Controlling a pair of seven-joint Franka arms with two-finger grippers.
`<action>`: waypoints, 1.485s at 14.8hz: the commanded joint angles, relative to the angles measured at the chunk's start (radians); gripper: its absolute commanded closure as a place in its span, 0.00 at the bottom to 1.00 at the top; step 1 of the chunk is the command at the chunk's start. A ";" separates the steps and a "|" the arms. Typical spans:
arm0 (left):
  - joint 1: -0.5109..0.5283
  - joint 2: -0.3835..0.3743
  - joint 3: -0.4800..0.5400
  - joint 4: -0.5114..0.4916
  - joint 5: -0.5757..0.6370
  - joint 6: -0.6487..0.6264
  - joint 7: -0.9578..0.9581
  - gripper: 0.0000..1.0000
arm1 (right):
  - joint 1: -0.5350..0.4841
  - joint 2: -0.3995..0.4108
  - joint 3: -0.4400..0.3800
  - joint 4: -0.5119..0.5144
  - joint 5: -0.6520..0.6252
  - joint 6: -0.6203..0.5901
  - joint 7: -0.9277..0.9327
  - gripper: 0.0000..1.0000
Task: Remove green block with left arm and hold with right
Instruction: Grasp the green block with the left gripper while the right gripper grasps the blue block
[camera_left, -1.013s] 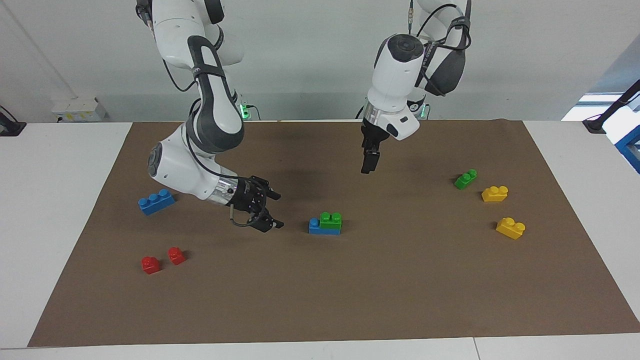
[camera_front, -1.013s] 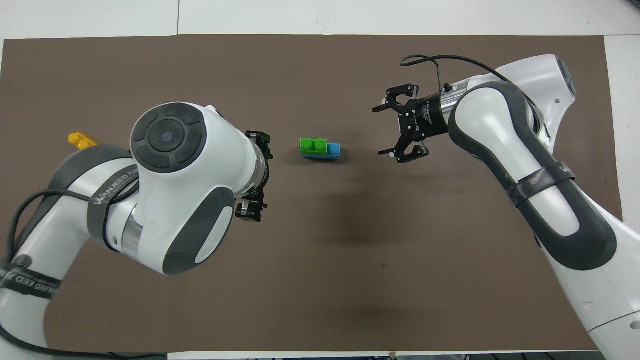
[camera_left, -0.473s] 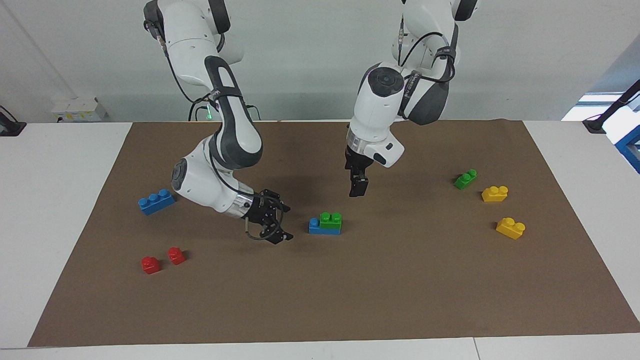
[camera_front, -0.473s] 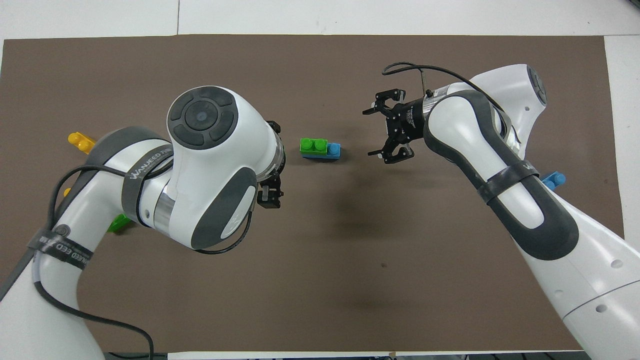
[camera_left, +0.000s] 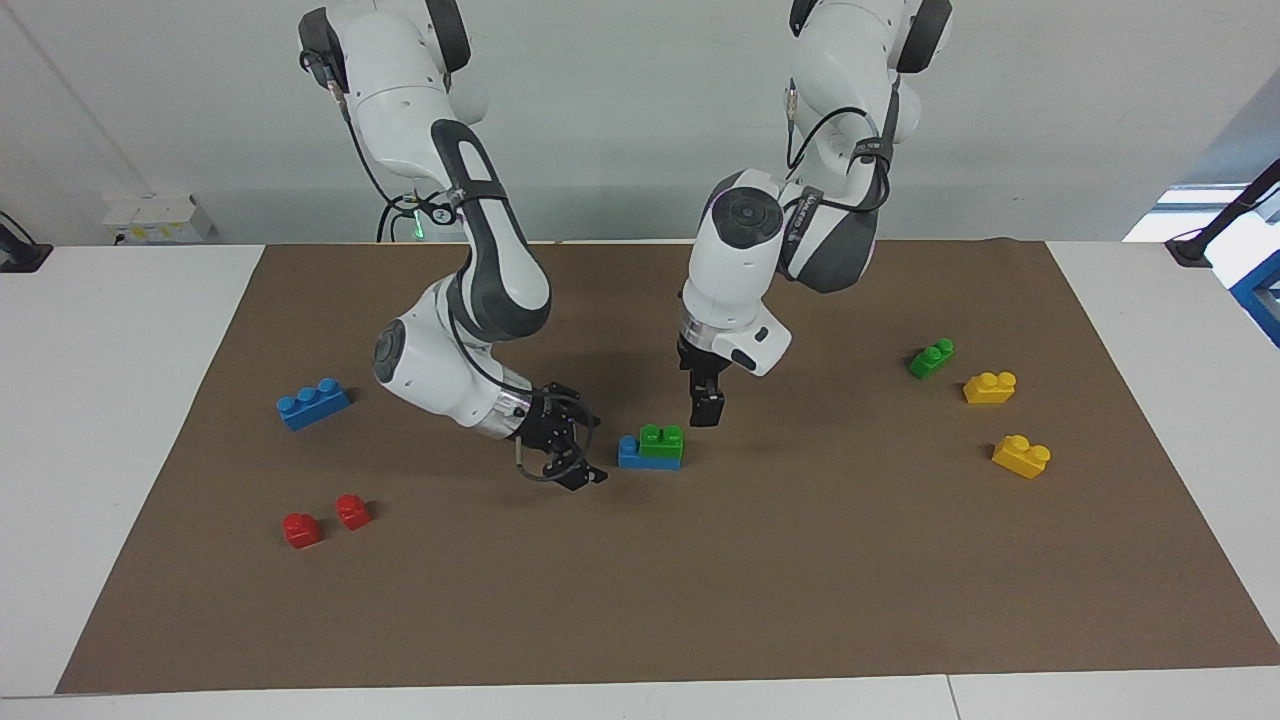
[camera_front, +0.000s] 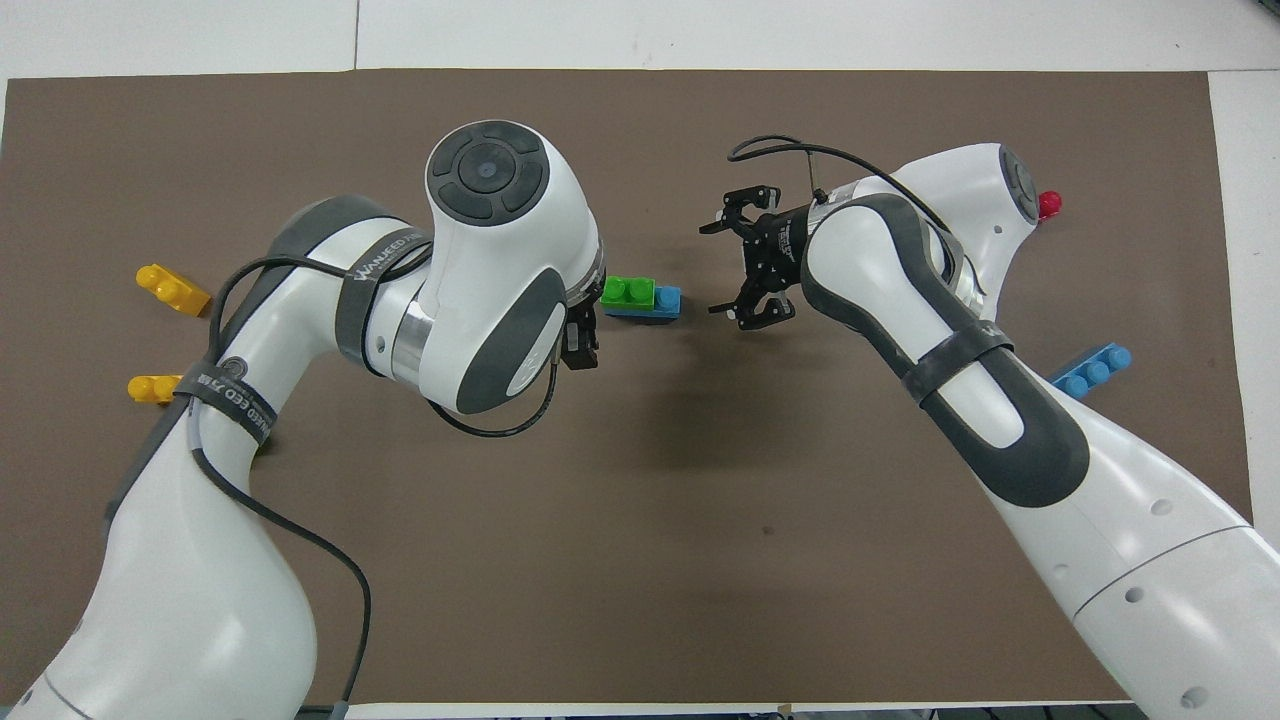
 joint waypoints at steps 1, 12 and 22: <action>-0.022 0.028 0.017 0.029 0.021 0.036 -0.026 0.01 | 0.013 0.012 0.001 0.011 0.021 0.039 0.011 0.00; -0.041 0.031 0.017 -0.066 0.065 0.174 -0.099 0.01 | 0.071 0.060 0.001 0.002 0.027 0.114 0.013 0.00; -0.075 0.022 0.017 -0.150 0.089 0.238 -0.137 0.02 | 0.076 0.065 0.001 -0.023 0.036 0.166 0.011 0.03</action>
